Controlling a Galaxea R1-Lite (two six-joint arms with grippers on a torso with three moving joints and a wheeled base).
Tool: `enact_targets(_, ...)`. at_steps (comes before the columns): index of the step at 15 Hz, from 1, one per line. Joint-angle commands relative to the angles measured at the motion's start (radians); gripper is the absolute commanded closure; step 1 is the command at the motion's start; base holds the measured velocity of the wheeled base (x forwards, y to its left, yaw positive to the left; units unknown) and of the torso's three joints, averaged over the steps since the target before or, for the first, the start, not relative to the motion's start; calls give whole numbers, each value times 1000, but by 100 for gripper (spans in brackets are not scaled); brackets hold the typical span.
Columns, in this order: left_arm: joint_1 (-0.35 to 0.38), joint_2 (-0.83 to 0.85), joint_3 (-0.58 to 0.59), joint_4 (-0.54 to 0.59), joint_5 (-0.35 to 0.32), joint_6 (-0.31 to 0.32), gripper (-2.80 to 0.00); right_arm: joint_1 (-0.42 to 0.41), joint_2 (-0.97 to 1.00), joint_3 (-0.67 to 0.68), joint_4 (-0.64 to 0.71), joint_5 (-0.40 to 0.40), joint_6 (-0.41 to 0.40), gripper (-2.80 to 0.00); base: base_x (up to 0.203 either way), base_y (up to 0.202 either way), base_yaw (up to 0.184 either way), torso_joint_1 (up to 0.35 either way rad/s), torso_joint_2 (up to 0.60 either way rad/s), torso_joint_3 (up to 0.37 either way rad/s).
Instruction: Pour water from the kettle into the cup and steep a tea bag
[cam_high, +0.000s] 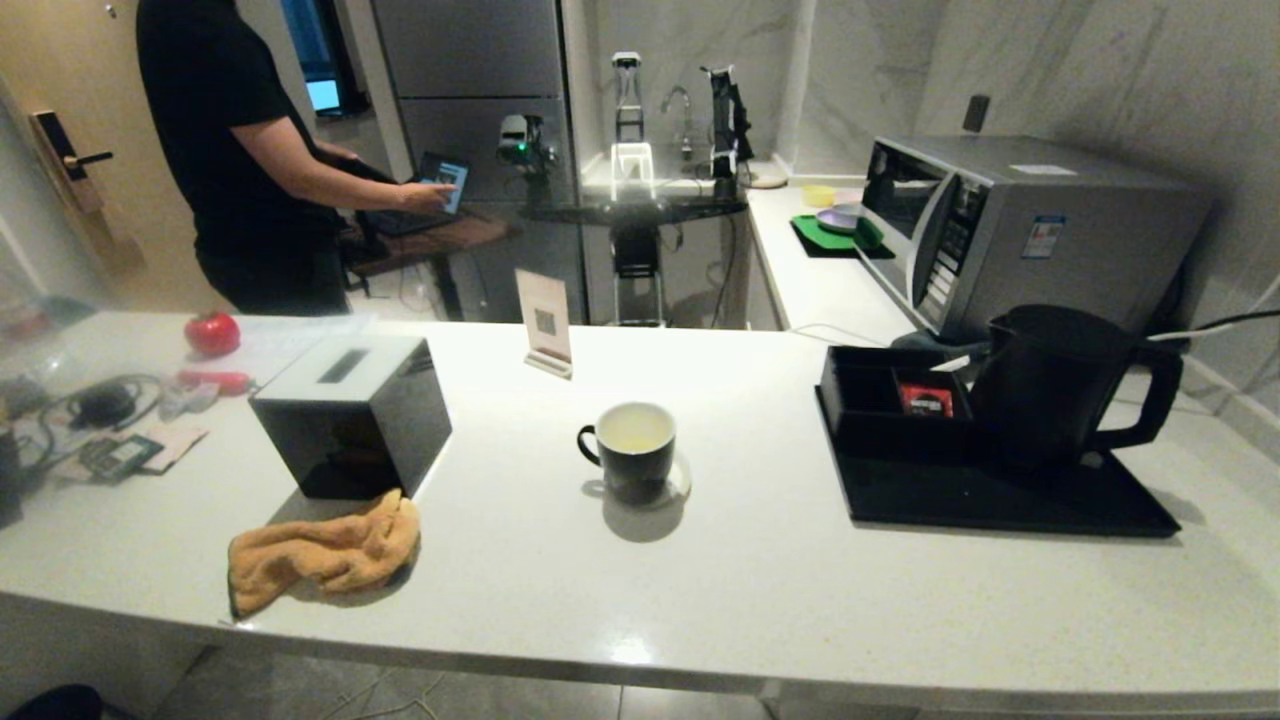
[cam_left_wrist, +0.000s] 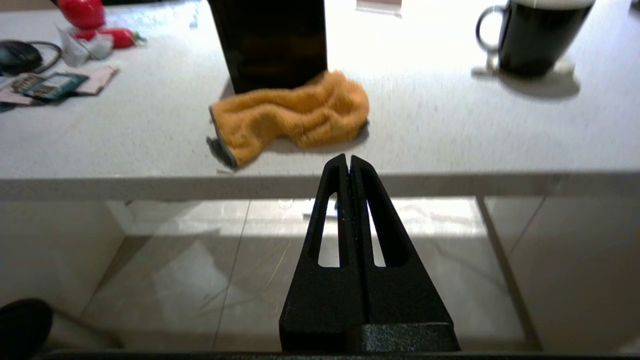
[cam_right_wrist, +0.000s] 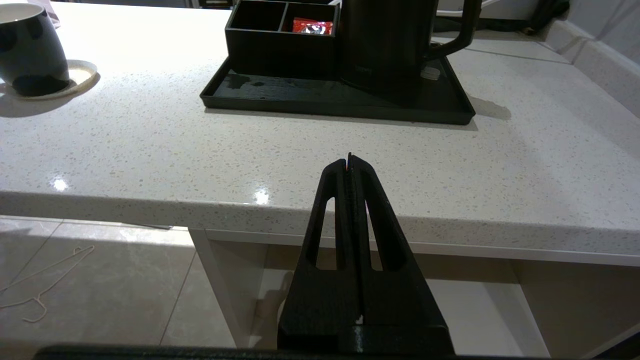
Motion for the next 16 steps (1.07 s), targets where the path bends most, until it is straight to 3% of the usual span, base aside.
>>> enact_targets(1,0,-56,0,0,0,-7,0,0,0,0,0,0,0,0,0,0,0,0,0,0)
enact_targets(16,0,-56,0,2,3,-16,0,0,0,0,-2,0,1,0,0,0,0,0,0,0)
